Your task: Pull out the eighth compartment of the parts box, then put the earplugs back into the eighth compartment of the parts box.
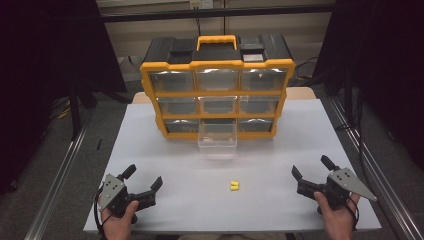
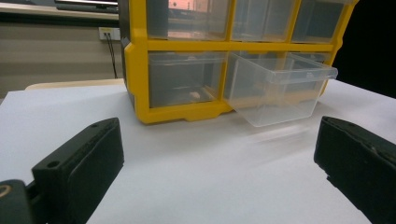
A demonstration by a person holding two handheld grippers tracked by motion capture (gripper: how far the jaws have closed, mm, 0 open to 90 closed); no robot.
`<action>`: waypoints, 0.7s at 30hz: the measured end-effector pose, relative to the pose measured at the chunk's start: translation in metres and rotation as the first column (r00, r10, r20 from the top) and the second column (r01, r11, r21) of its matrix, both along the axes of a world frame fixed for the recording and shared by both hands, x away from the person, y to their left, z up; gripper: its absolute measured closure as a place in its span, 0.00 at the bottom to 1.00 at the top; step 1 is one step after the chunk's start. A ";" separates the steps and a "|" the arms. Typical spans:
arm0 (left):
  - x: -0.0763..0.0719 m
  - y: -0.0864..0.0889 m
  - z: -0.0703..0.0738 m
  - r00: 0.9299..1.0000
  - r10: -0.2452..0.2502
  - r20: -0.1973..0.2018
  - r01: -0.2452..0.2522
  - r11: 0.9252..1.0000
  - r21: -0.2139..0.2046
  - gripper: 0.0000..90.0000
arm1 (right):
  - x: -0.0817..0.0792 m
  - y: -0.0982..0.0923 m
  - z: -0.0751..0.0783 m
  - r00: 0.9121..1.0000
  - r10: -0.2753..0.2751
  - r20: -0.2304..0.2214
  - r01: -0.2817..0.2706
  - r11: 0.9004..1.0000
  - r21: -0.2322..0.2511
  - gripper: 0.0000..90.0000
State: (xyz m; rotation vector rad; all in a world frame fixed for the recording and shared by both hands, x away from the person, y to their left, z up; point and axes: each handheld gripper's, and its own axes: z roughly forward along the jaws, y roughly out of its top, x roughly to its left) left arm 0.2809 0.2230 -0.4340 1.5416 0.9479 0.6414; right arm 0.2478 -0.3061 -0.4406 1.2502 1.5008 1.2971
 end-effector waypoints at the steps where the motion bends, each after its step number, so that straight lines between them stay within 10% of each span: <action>1: 0.000 0.000 0.000 1.000 0.000 0.000 0.000 1.000 0.001 0.02 | 0.000 0.000 0.000 1.000 0.000 0.000 0.000 1.000 0.000 0.01; 21: 0.004 -0.002 -0.002 1.000 -0.022 -0.007 0.022 1.000 0.007 0.02 | 0.011 0.011 0.001 0.987 0.129 -0.096 -0.132 0.991 -0.021 0.02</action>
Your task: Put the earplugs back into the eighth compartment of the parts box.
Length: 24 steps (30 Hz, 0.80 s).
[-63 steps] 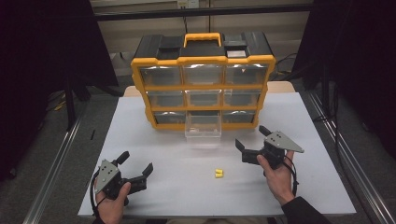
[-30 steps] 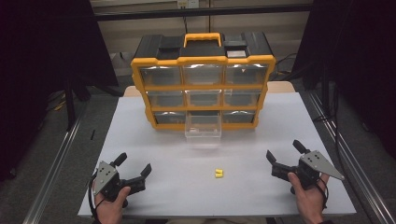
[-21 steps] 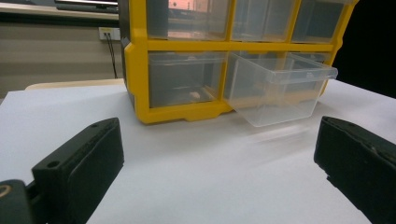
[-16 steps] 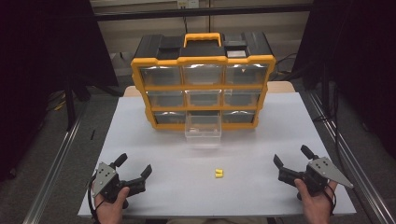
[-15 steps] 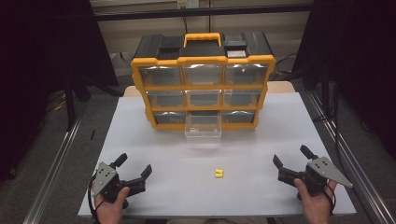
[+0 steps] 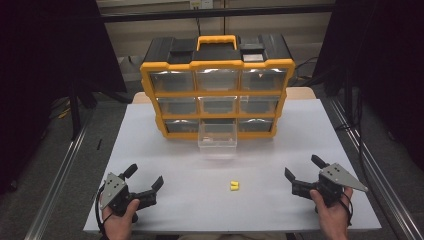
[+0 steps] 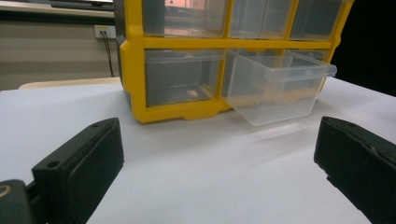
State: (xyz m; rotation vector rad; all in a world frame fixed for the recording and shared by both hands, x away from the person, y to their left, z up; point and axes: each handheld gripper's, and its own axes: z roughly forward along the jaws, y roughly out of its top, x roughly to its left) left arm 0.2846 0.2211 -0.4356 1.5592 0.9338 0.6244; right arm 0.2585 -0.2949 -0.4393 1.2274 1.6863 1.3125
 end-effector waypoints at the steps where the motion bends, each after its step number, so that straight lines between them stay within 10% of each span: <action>1: 0.000 0.000 0.000 1.000 -0.001 0.002 0.001 1.000 0.001 0.02 | 0.000 0.004 0.001 0.999 0.044 -0.015 -0.044 0.999 0.001 0.02; 12: 0.002 -0.004 -0.001 1.000 -0.004 -0.007 0.005 1.000 0.016 0.02 | 0.011 0.025 -0.002 0.972 0.216 -0.086 -0.219 0.976 -0.017 0.03; 24: 0.001 -0.004 0.000 1.000 -0.015 0.003 0.015 1.000 0.007 0.02 | 0.032 0.052 0.001 0.913 0.354 -0.204 -0.366 0.930 -0.022 0.04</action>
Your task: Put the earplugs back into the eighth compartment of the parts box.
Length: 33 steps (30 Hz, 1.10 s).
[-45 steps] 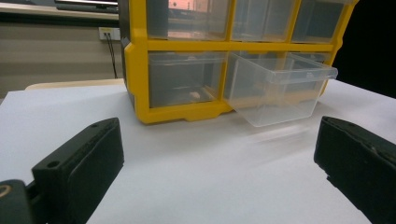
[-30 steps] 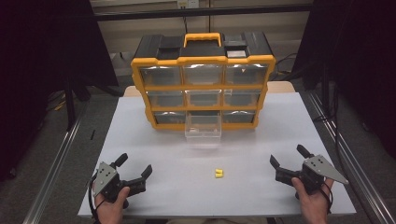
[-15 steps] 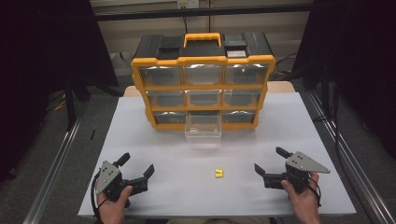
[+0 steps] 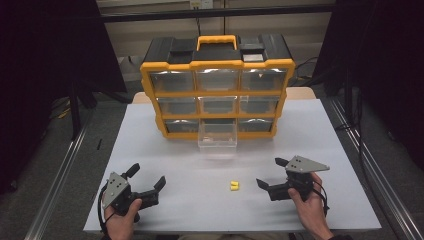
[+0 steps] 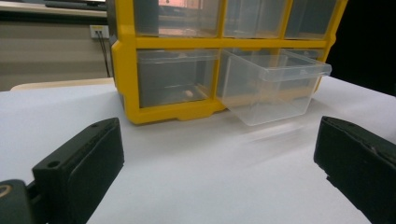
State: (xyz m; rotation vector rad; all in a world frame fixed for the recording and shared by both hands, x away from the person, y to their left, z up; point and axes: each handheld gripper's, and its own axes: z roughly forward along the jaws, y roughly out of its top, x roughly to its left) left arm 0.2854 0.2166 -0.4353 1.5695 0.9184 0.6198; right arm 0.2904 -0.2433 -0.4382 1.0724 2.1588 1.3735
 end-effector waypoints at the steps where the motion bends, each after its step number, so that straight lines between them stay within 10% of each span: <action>1: 0.000 0.000 0.000 1.000 -0.001 0.000 0.001 1.000 0.001 0.02 | 0.002 0.002 0.000 1.000 0.010 -0.008 -0.010 1.000 -0.001 0.04; 26: 0.000 0.000 -0.001 1.000 -0.011 0.001 0.011 1.000 0.010 0.02 | 0.034 0.055 0.004 0.940 0.283 -0.190 -0.304 0.948 -0.090 0.20; 33: 0.001 -0.001 -0.001 1.000 -0.012 0.001 0.012 1.000 0.007 0.02 | 0.047 0.069 0.010 0.904 0.339 -0.259 -0.385 0.910 -0.155 0.24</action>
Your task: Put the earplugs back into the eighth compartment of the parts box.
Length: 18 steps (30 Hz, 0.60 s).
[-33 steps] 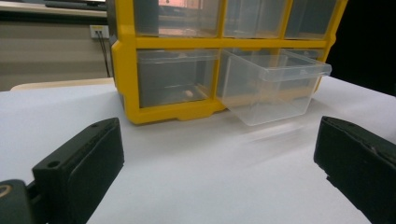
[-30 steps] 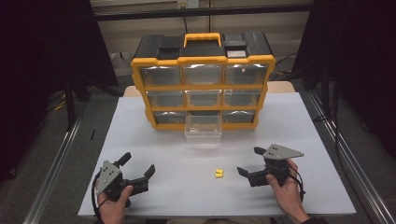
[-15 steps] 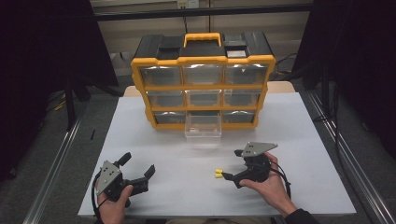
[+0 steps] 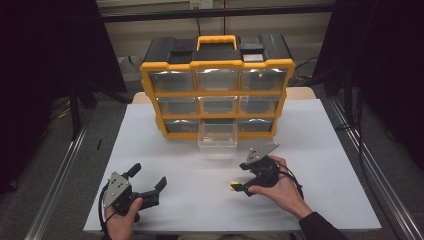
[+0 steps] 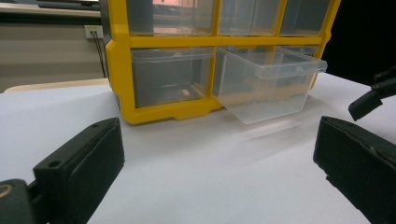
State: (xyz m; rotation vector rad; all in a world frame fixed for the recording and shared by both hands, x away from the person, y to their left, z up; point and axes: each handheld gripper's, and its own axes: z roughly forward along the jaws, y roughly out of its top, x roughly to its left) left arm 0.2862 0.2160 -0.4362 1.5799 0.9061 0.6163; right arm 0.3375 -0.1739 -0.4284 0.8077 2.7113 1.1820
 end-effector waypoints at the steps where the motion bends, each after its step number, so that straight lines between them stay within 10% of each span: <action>1: 0.000 0.000 0.000 1.000 0.000 0.000 0.000 1.000 0.000 0.02 | 0.002 0.001 0.001 1.000 0.003 -0.005 -0.004 1.000 -0.015 0.25; 18: 0.001 0.000 -0.001 1.000 -0.008 -0.005 0.008 1.000 0.005 0.02 | 0.032 0.018 0.002 0.991 0.075 -0.112 -0.092 0.984 -0.153 0.43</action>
